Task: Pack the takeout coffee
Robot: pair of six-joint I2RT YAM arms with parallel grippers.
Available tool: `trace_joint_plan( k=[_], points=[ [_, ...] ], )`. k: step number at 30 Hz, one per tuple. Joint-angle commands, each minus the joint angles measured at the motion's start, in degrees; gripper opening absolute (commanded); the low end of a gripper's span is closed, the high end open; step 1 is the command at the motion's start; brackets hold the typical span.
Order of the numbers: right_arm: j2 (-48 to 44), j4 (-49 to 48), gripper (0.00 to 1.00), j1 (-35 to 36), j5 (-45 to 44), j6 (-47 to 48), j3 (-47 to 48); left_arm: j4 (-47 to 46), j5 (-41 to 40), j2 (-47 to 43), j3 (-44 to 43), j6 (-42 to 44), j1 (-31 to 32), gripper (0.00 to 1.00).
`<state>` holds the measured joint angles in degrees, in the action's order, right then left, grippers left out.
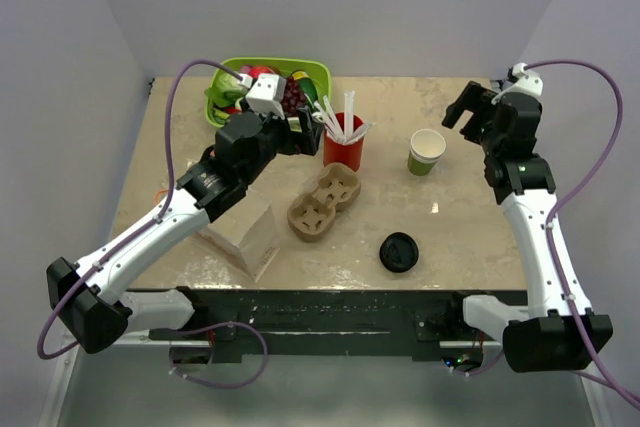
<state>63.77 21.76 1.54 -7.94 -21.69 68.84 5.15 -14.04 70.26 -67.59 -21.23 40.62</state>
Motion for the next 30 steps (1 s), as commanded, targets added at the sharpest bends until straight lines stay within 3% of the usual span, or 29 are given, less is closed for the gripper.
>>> trace_joint_plan(
  k=[1,7,10,17,24,26,30],
  points=[
    [1.7,0.5,0.98,0.0,-1.0,0.2,2.1,-1.5,-3.6,-0.4,-0.6,1.5,0.0,1.0],
    [0.7,-1.3,0.98,0.0,-8.4,-0.9,0.0,0.3,-11.9,-0.8,-0.8,4.1,0.0,1.0],
    [1.9,0.0,0.98,0.0,-11.3,-2.0,0.0,1.2,-12.1,-0.9,-1.0,5.2,0.0,1.0],
    [13.5,6.9,0.98,0.0,-6.1,-2.3,6.7,2.2,-13.0,0.0,-0.8,7.3,0.0,1.0],
    [26.1,9.9,0.83,-0.2,-3.8,-2.2,12.8,3.6,-13.0,-0.6,-0.5,7.3,-0.1,1.0],
    [27.8,10.4,0.68,-0.2,-3.4,-2.3,13.8,4.0,-12.9,-0.8,-0.4,7.2,0.0,1.0],
    [29.9,12.0,0.58,-0.2,-3.2,-2.5,14.5,4.1,-12.8,-1.4,0.0,7.0,0.0,1.0]
  ],
)
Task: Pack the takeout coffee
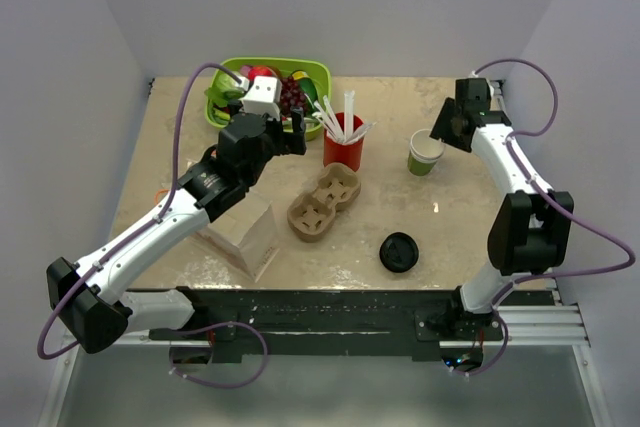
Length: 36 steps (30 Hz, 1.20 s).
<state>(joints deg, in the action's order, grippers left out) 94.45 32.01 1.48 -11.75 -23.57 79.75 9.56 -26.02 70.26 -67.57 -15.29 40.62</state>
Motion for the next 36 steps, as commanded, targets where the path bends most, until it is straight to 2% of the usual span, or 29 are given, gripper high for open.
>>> trace_joint_plan(
  k=[1,7,11,17,19,36],
  points=[
    [-0.9,1.7,0.55,-0.2,0.0,-0.5,3.1,-0.2,-0.7,-1.6,0.1,1.0,0.0,1.0],
    [-1.0,2.0,0.41,-0.2,0.3,0.0,2.1,-0.3,-0.3,-1.8,0.5,0.7,0.0,1.0],
    [-0.2,2.5,0.41,-0.2,0.2,0.1,2.3,-0.2,-0.3,-1.7,0.5,0.3,0.0,1.0],
    [0.5,2.9,0.36,-0.2,0.5,0.6,2.1,0.2,0.0,-1.6,0.6,-0.4,-0.1,1.0],
    [0.7,2.7,0.31,-0.2,0.5,0.8,2.1,0.5,-0.1,-1.7,0.4,-0.5,0.0,1.0],
    [1.5,3.8,0.27,-0.2,1.1,0.8,2.2,0.9,-0.1,-2.4,0.9,-1.5,0.0,1.0]
  ],
)
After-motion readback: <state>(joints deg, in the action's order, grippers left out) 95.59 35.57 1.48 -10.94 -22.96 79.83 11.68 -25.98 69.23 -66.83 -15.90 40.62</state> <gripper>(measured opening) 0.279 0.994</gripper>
